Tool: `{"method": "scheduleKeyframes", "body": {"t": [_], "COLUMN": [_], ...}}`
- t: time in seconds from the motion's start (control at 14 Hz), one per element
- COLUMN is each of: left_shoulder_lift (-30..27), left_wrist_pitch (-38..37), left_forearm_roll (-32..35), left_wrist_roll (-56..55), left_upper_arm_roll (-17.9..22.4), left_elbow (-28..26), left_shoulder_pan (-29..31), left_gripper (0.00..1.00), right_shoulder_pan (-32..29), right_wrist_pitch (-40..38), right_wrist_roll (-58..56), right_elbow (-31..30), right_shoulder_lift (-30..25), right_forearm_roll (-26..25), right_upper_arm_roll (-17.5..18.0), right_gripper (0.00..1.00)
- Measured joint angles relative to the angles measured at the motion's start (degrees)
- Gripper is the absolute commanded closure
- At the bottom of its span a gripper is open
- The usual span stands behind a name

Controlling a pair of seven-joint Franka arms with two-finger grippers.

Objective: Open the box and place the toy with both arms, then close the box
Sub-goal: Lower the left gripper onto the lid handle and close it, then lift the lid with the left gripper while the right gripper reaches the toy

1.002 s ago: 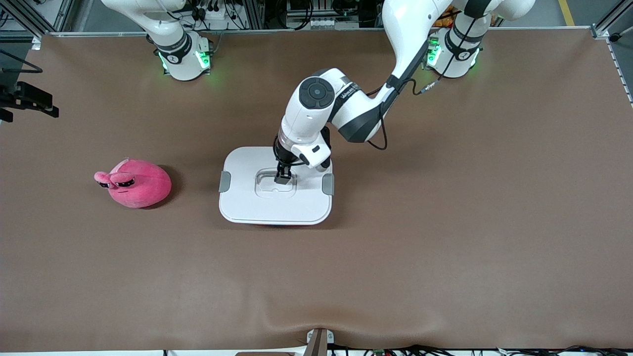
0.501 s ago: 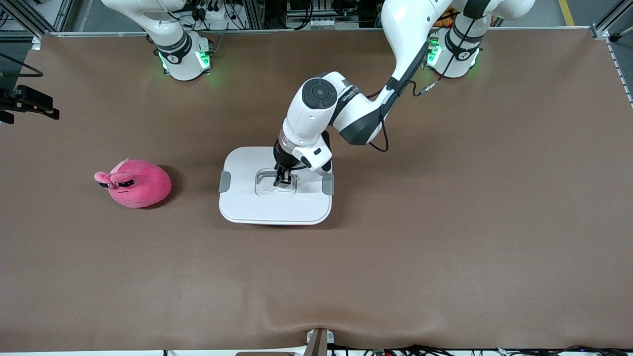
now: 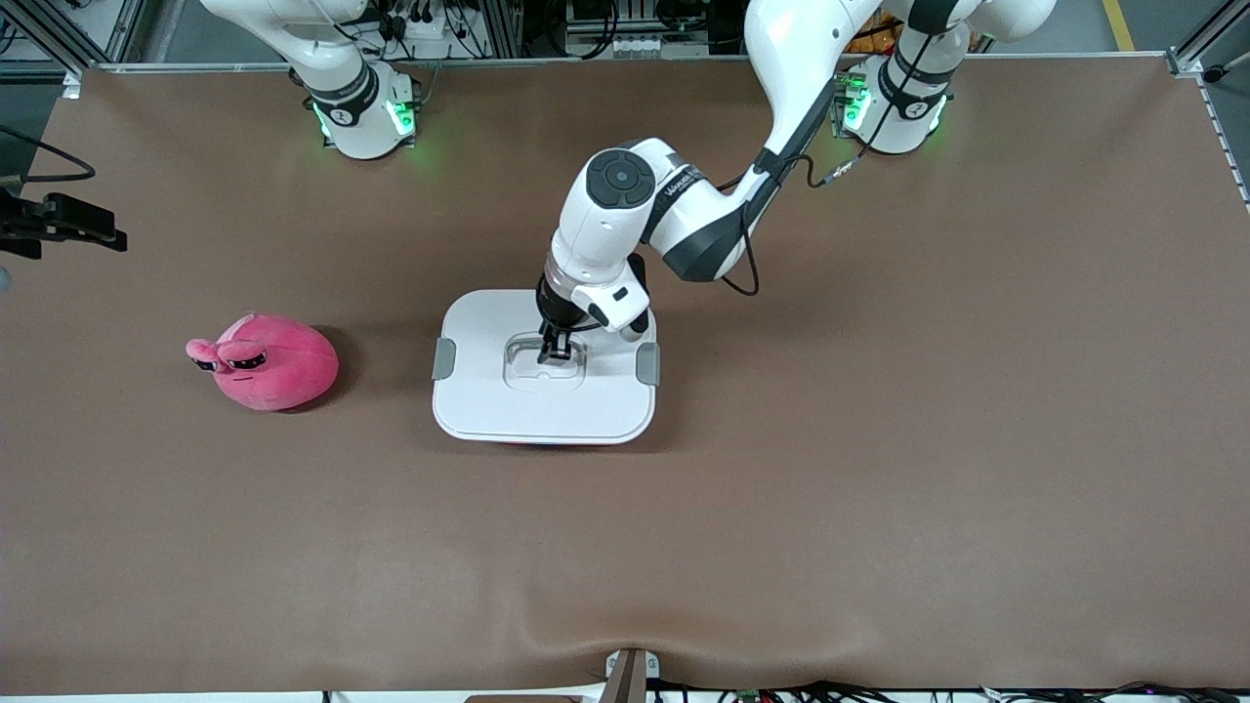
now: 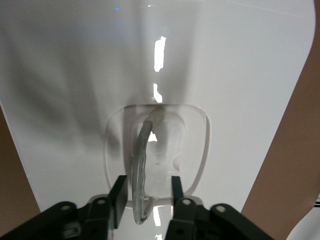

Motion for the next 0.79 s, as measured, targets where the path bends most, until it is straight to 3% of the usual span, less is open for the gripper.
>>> {"method": "scheduleKeyframes", "body": {"t": [0.07, 0.14, 0.43, 0.79], "left_shoulder_lift": [0.0, 0.0, 0.0, 0.0], "left_wrist_pitch": [0.0, 0.0, 0.2, 0.2], "left_forearm_roll": [0.0, 0.0, 0.0, 0.0], "left_wrist_roll": [0.0, 0.0, -1.5, -3.0], "left_upper_arm_roll": [0.0, 0.1, 0.8, 1.0], "left_elbow": [0.0, 0.0, 0.2, 0.4], "left_shoulder_pan": [0.0, 0.0, 0.0, 0.0], "left_gripper": [0.86, 1.00, 1.00, 1.00], "right_shoulder_pan": [0.0, 0.0, 0.0, -0.7], "right_wrist_pitch": [0.0, 0.0, -0.3, -0.1], "right_wrist_roll": [0.0, 0.0, -0.3, -10.1], "right_elbow": [0.0, 0.0, 0.0, 0.0], "right_shoulder_lift": [0.3, 0.7, 2.9, 7.1], "right_forearm_roll": [0.0, 0.0, 0.0, 0.0], "right_upper_arm_roll": [0.0, 0.0, 0.1, -0.2], "right_gripper": [0.00, 0.00, 0.00, 0.00]}}
